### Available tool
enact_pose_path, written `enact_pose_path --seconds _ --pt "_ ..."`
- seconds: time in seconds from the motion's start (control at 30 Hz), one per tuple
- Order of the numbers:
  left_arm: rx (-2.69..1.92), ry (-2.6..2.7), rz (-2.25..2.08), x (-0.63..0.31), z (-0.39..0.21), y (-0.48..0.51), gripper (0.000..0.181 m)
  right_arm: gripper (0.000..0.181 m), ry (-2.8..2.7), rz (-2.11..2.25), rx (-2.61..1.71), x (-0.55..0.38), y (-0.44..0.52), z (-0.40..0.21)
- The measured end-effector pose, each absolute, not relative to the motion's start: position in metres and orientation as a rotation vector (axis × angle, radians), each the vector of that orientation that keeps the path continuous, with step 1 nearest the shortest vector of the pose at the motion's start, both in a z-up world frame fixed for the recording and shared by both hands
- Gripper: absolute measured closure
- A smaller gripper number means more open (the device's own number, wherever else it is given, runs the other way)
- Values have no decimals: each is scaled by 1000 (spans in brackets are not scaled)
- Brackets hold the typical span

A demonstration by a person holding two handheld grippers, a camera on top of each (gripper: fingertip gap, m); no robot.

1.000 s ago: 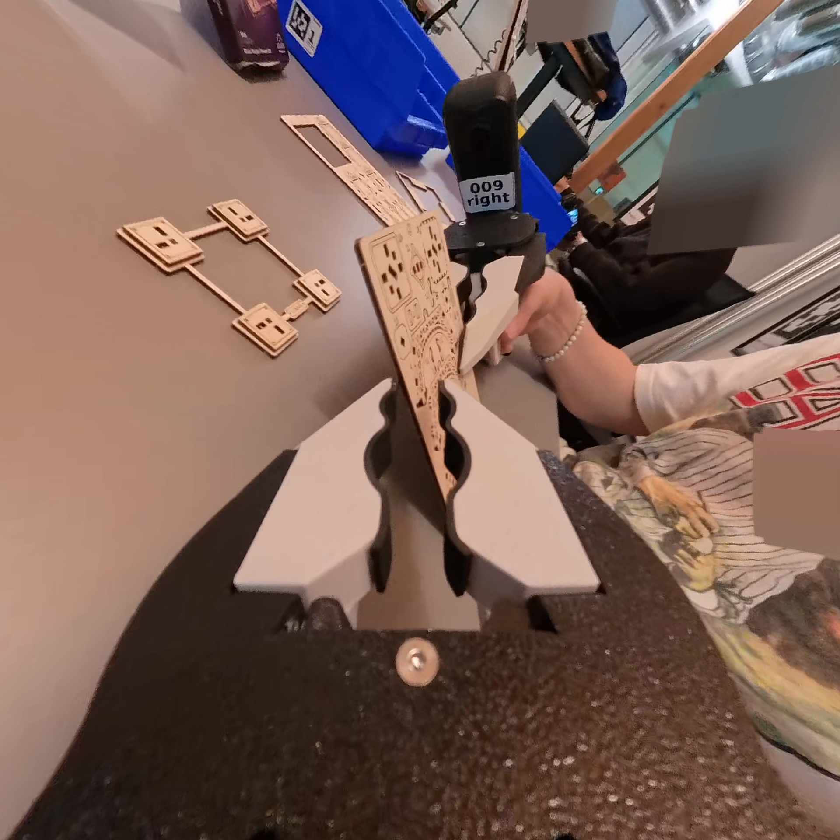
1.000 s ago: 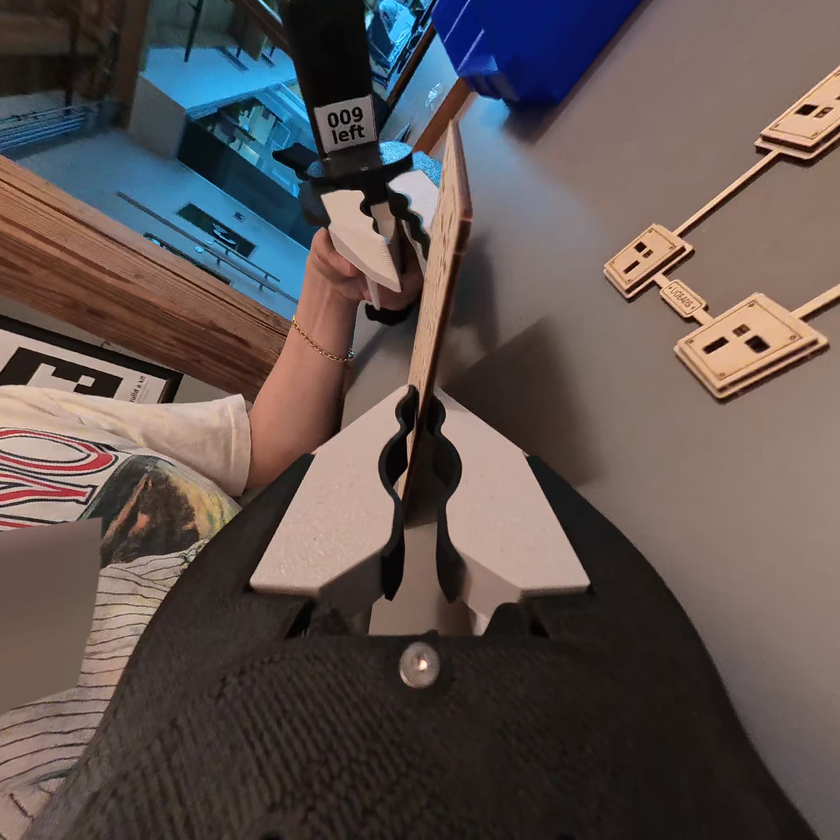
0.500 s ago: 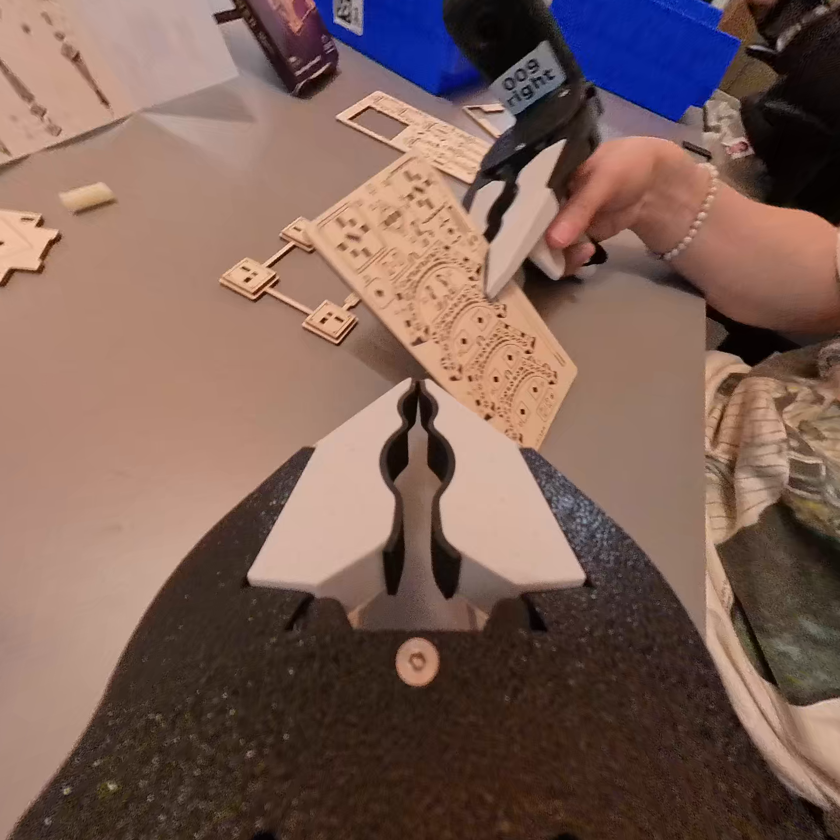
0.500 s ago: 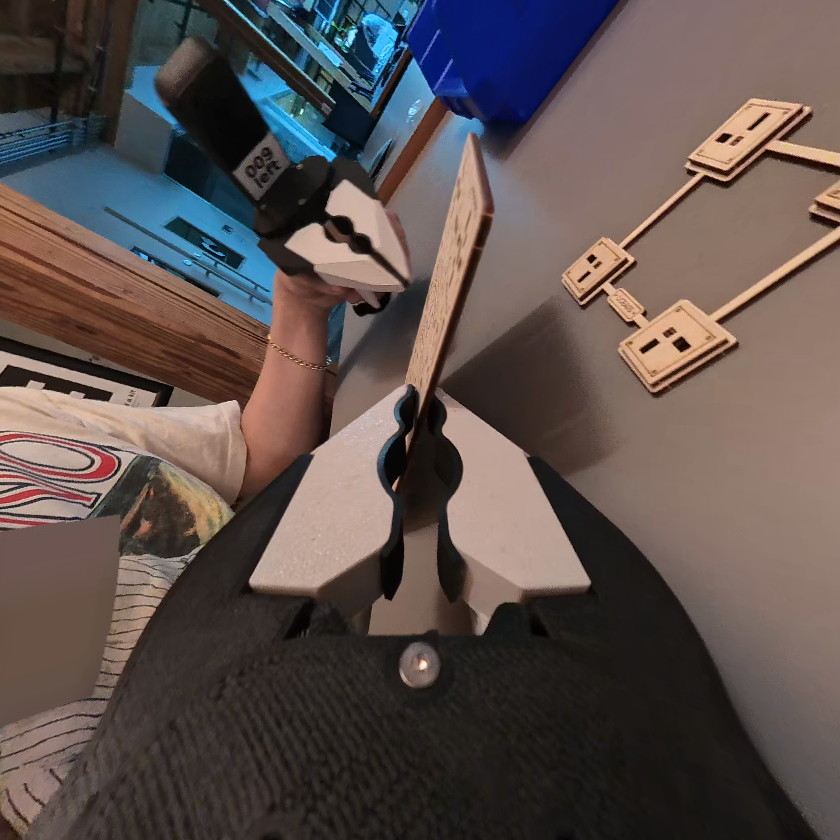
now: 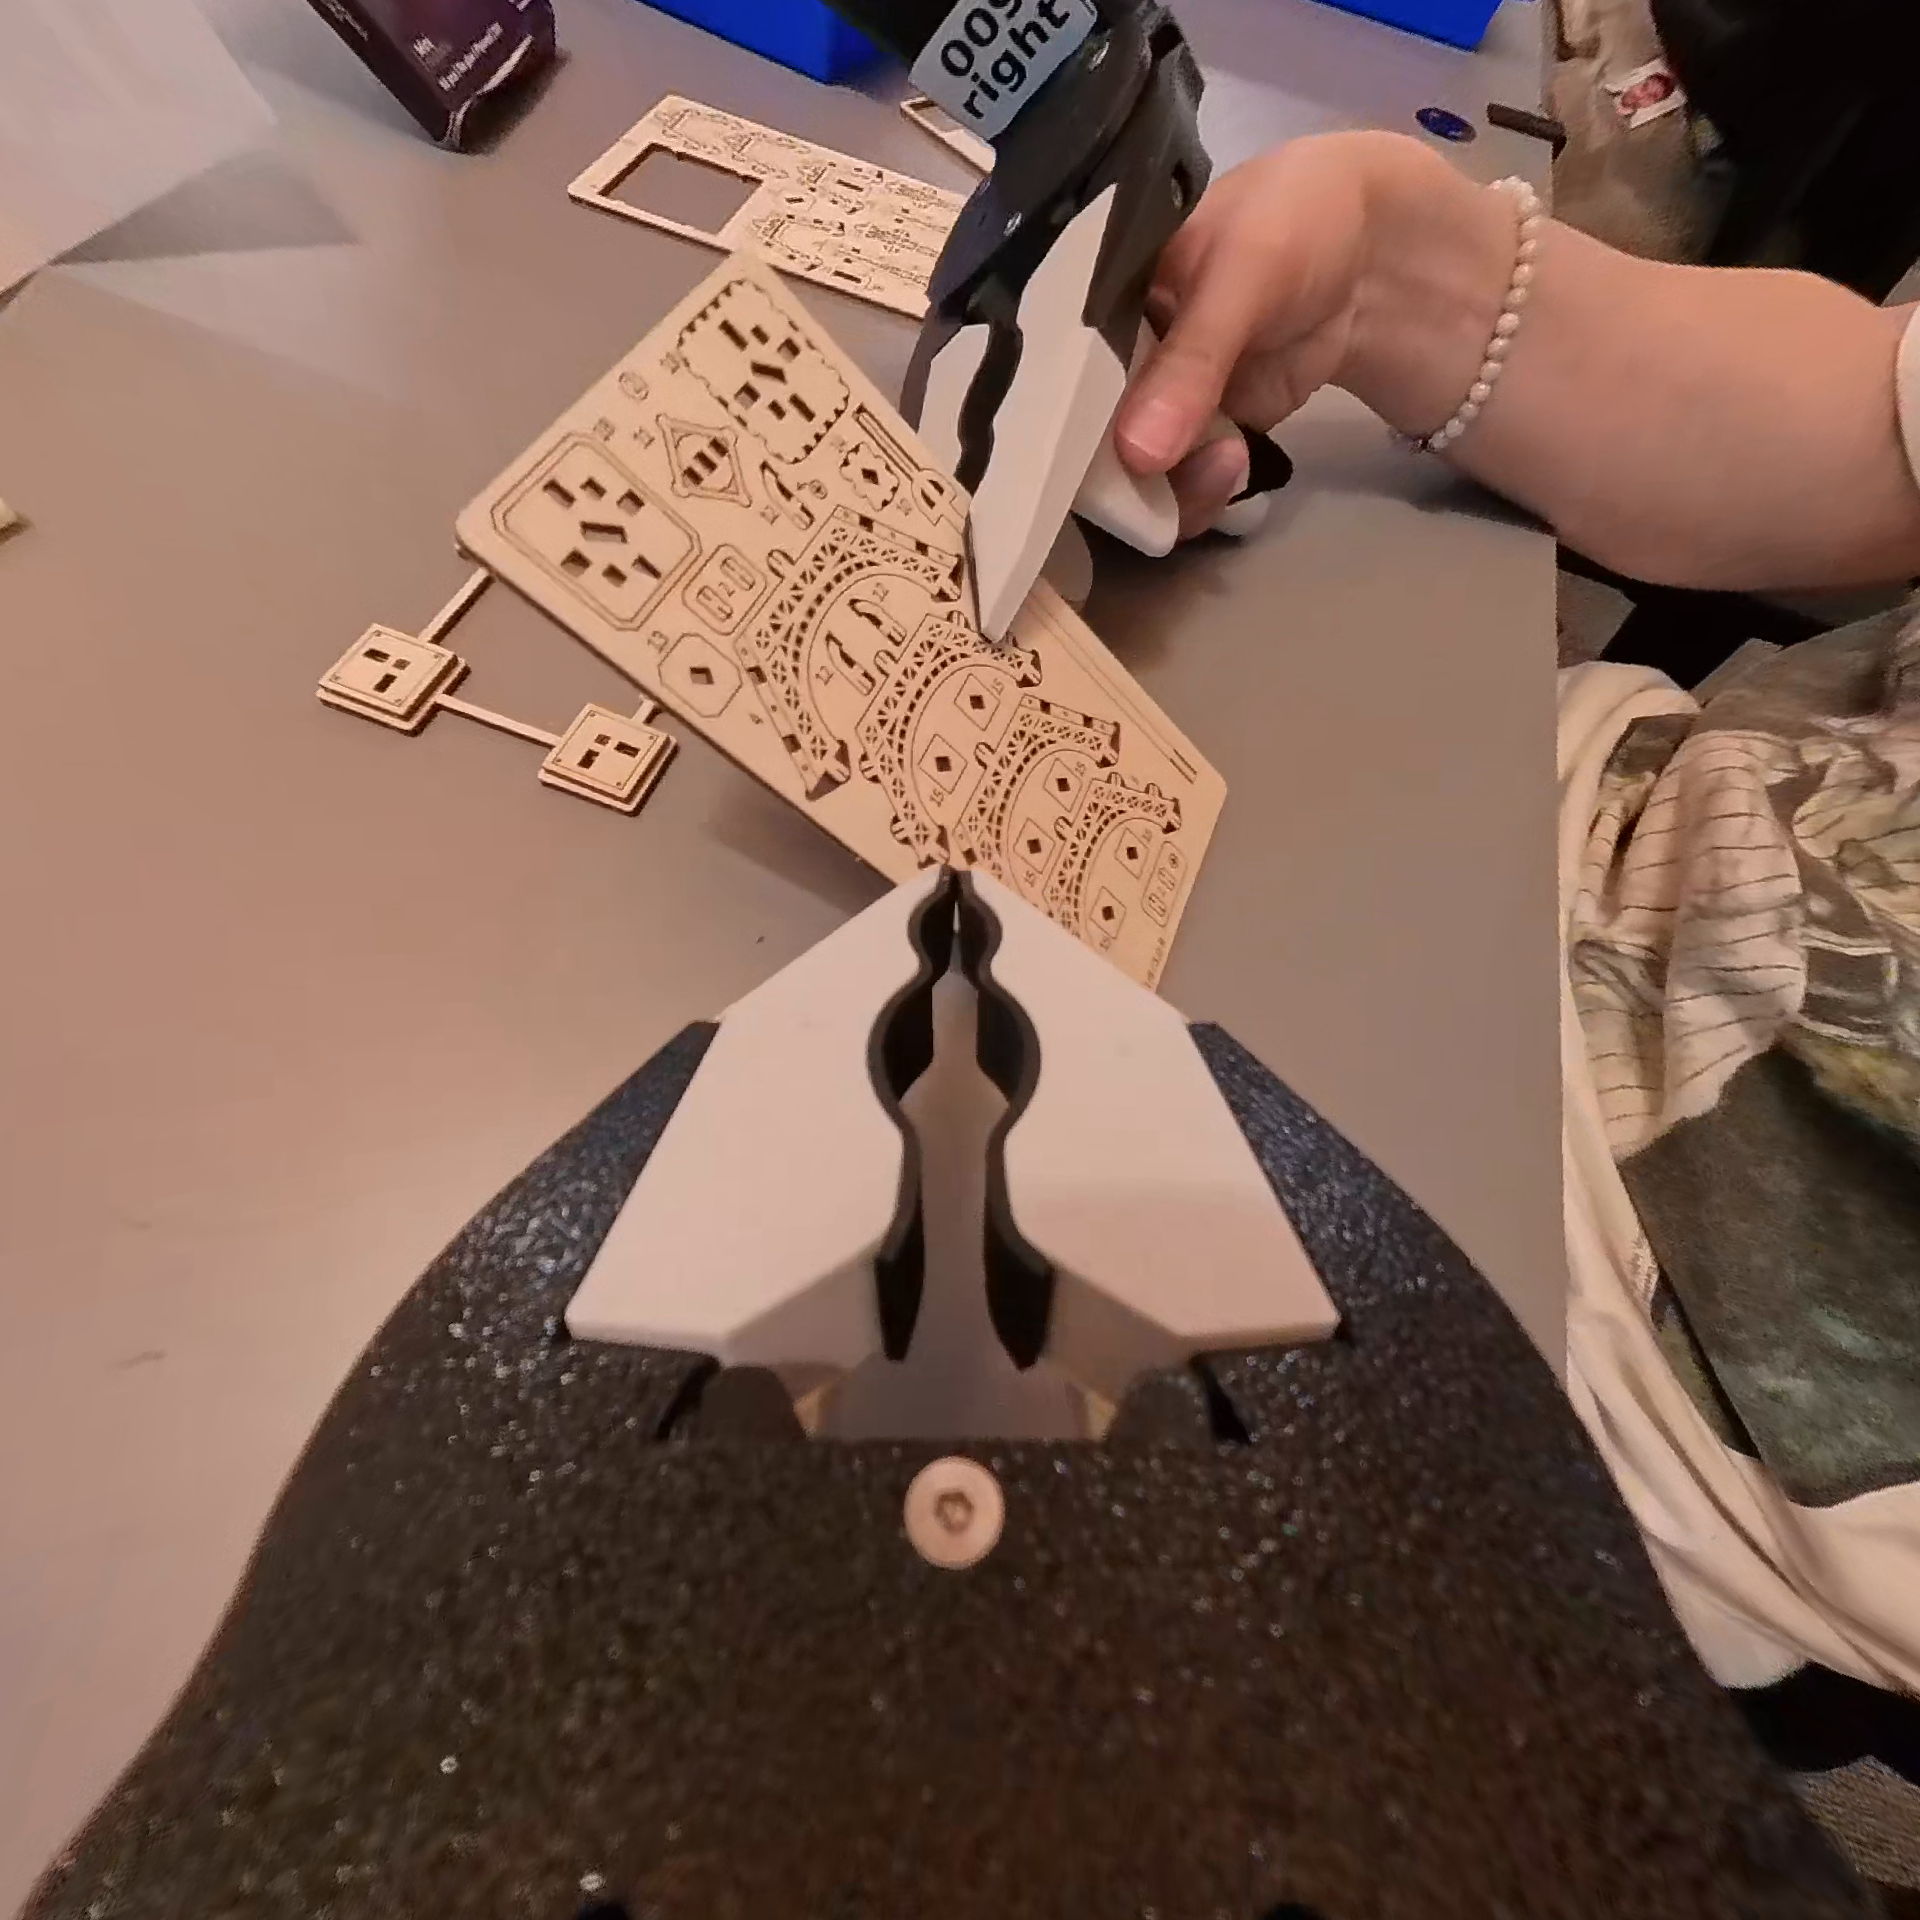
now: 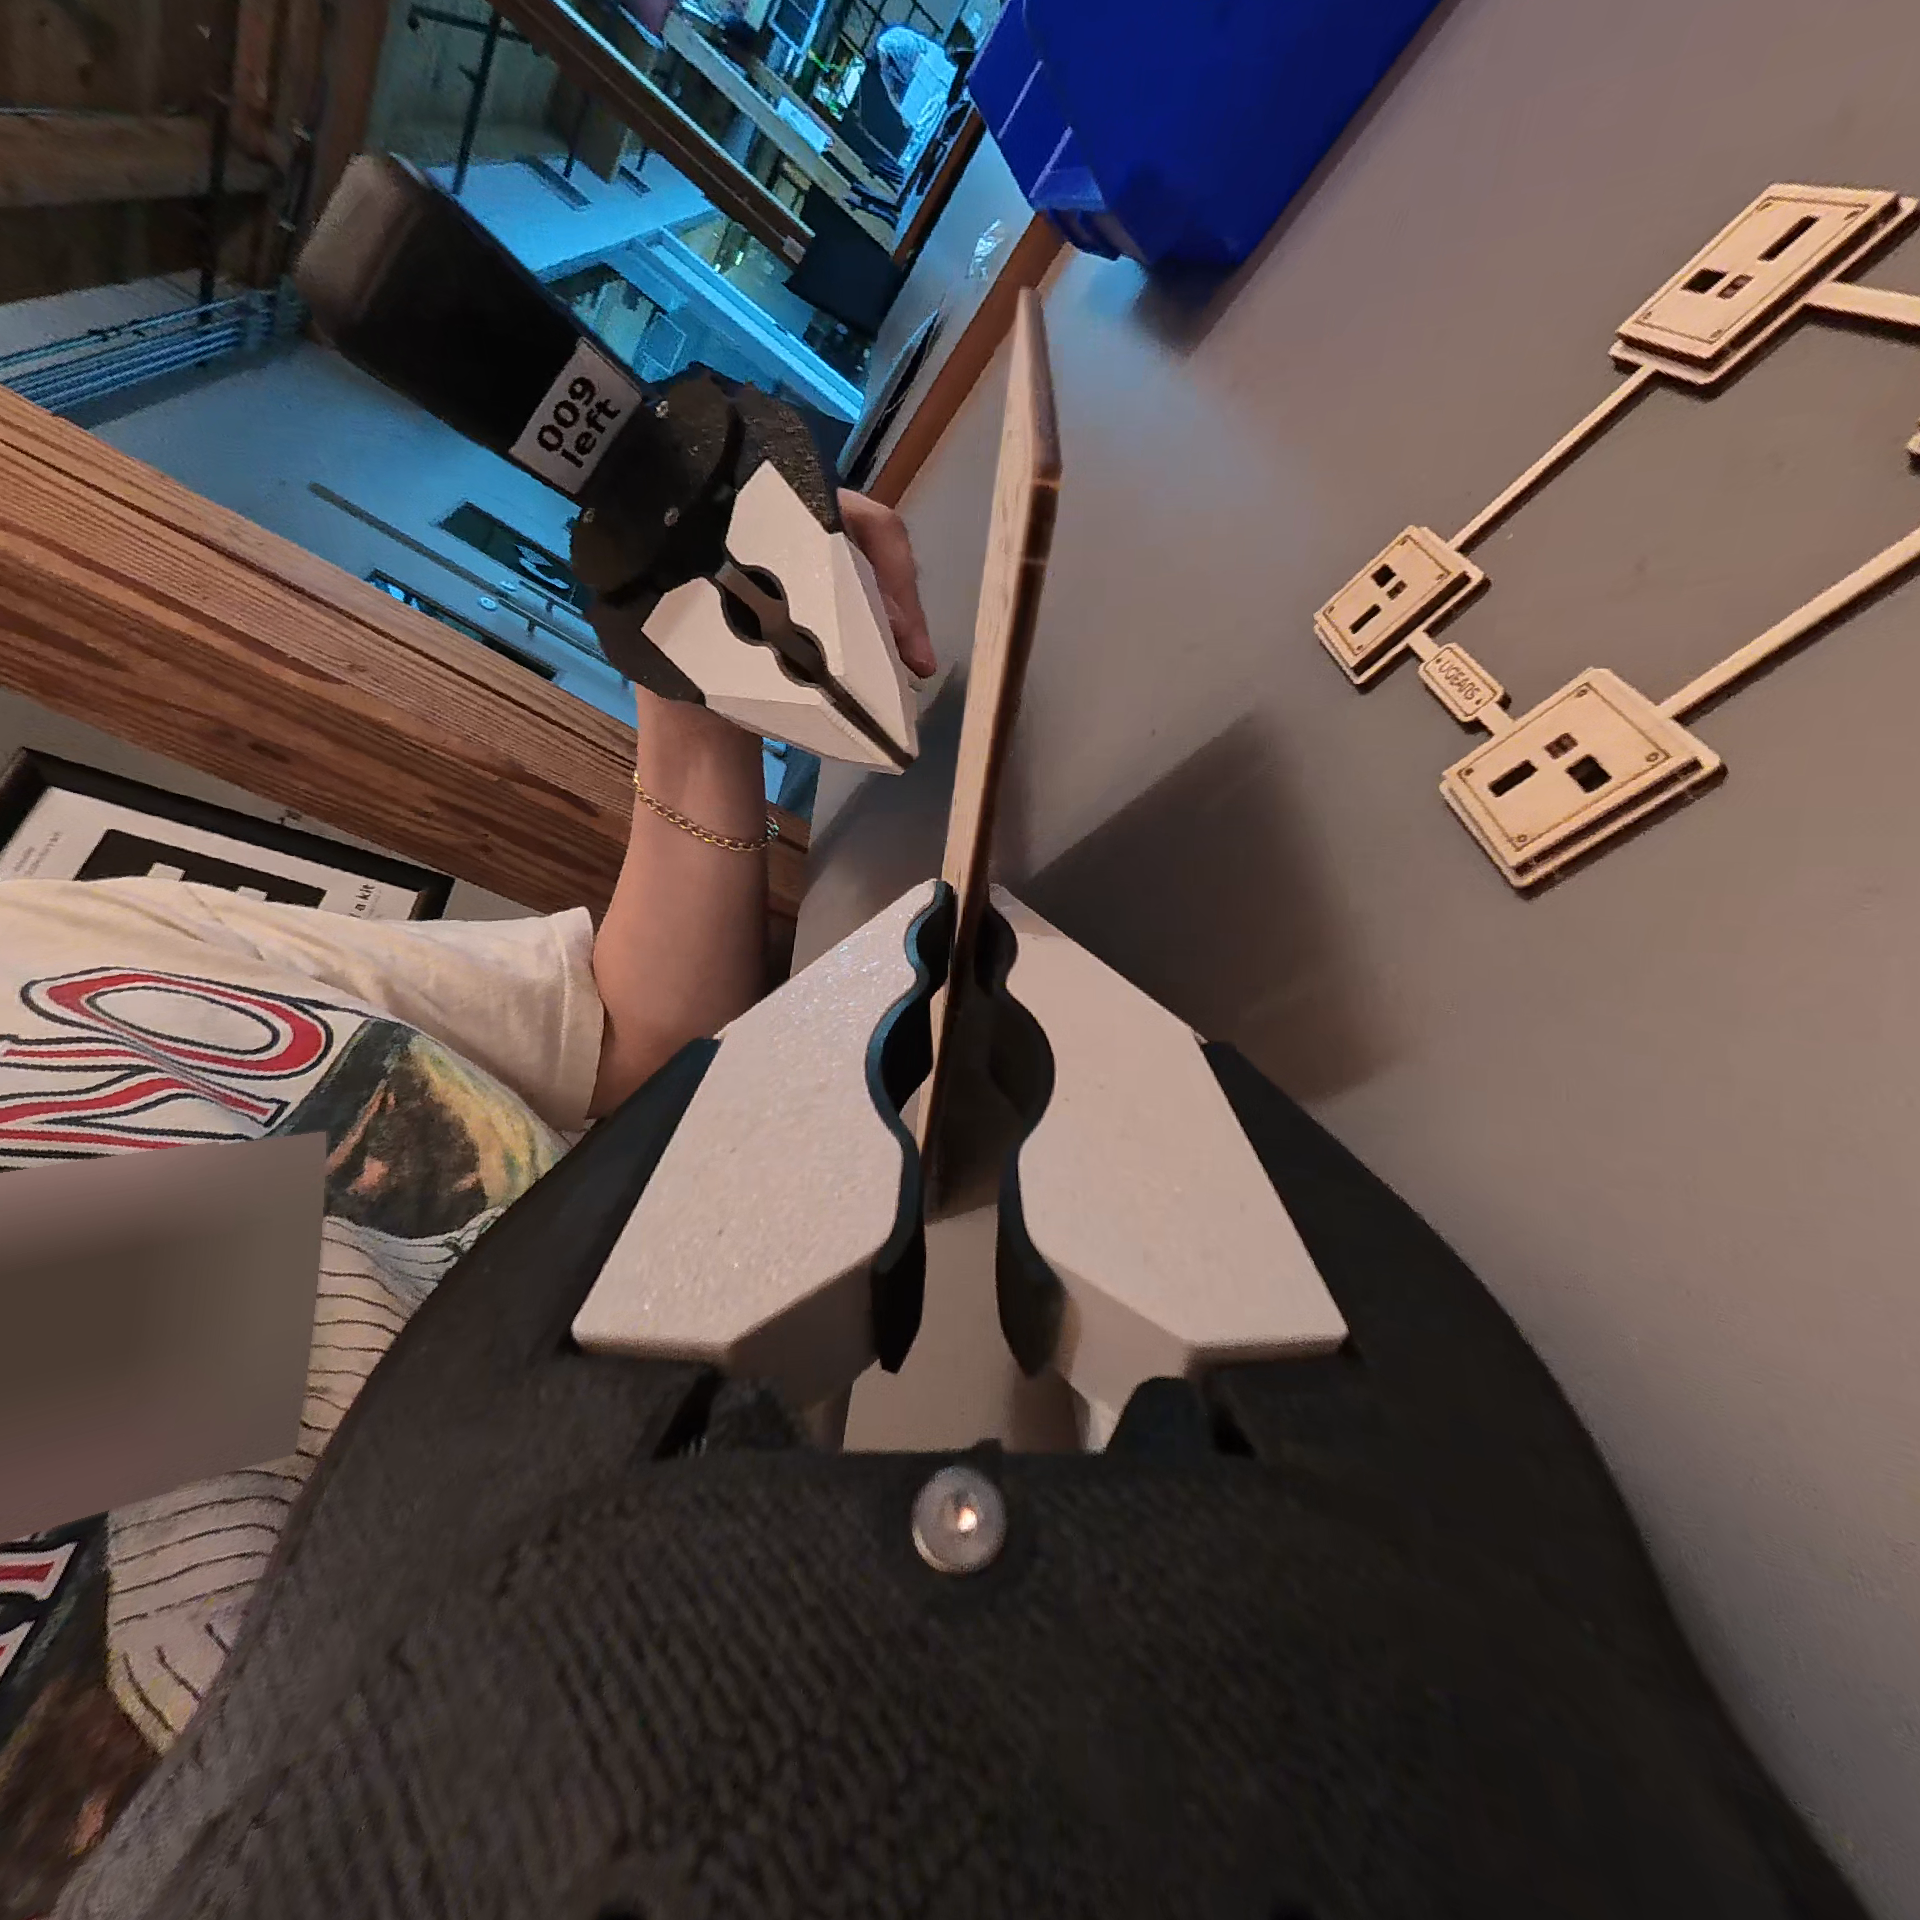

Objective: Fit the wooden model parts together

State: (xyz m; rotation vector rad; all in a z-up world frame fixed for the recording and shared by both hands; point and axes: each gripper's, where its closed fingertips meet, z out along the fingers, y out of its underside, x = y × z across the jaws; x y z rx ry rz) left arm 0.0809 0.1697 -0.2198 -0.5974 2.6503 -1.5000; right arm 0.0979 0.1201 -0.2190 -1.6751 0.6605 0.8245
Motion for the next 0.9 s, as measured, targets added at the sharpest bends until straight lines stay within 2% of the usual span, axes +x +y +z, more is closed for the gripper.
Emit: enact_pose_path --seconds 0.63,0.8,0.9 --pt "-592 2560 -1355 95 -219 165 181 180 657 843 -1672 97 121 -219" --pt "-1033 2433 -1550 116 -209 175 157 180 632 851 -1661 95 120 -215" --pt "-1191 2434 -1727 115 -209 172 152 181 600 862 -1640 92 119 -210"
